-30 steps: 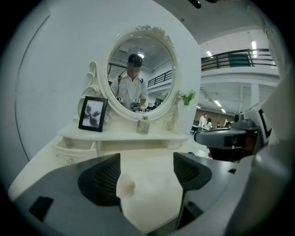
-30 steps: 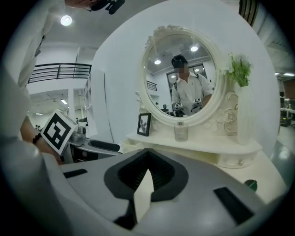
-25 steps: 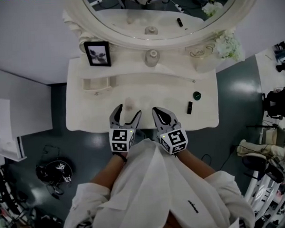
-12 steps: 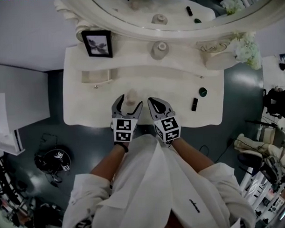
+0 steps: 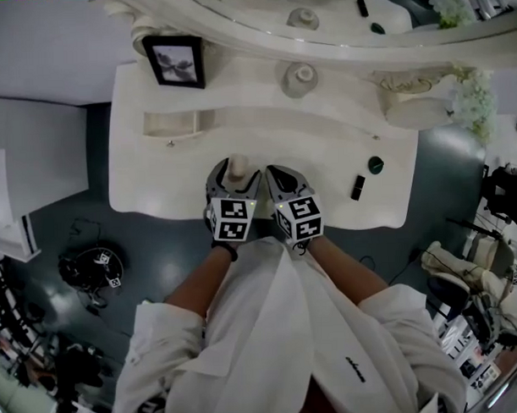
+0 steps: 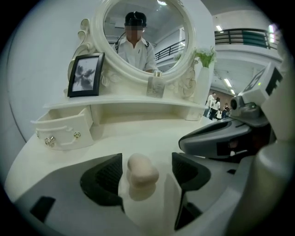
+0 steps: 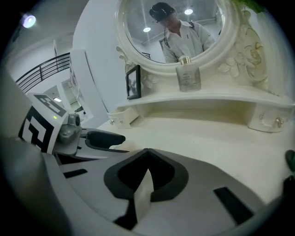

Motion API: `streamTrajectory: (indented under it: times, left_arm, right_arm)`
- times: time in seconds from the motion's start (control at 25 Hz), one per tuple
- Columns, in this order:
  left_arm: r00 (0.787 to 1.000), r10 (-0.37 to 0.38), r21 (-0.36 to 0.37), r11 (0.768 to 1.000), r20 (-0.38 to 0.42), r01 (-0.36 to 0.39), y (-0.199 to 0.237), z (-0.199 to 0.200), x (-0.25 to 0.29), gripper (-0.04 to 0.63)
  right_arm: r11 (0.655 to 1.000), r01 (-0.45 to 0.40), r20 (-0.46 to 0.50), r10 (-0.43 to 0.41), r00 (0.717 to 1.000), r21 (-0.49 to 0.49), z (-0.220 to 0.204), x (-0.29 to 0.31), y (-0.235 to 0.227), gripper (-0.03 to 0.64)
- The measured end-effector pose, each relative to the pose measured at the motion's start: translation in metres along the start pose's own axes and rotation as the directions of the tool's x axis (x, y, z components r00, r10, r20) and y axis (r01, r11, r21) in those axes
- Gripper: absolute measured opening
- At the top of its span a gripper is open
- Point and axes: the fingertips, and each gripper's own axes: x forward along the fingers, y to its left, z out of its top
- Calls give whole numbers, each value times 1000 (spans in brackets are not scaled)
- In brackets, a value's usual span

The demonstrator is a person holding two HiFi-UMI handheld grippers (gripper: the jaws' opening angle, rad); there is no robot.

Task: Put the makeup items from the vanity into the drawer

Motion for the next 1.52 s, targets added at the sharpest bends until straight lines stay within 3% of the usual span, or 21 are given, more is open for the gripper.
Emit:
streamTrajectory:
  times: [0.4,0.68,0.88,1.08,1.52]
  left_arm:
    - [999,37,-25,999,-27,-38,9,-11,9,289]
    - [998,43,-9,999,-36,-44,11,-13,8,184]
    - [998,58,-10,998,28,-57,18,9,-5,147]
    - [990,83,-60,995,110,-77,36,41,-29,146]
    - [948,217,-176,968,233,-178,116,88,-66,144]
  right_arm:
    - [999,-38,-32,38,999,-12,-8,19,6,18]
    - [999,-46,-41,45,998,-24,-9,23,9,18]
    - [998,-59,-26,58,998,-29,2,23,15,18]
    - [994,-89,30,91,995,-57,36,27,32,18]
    - [961,-186,103,209,972,-203,110,66,95,18]
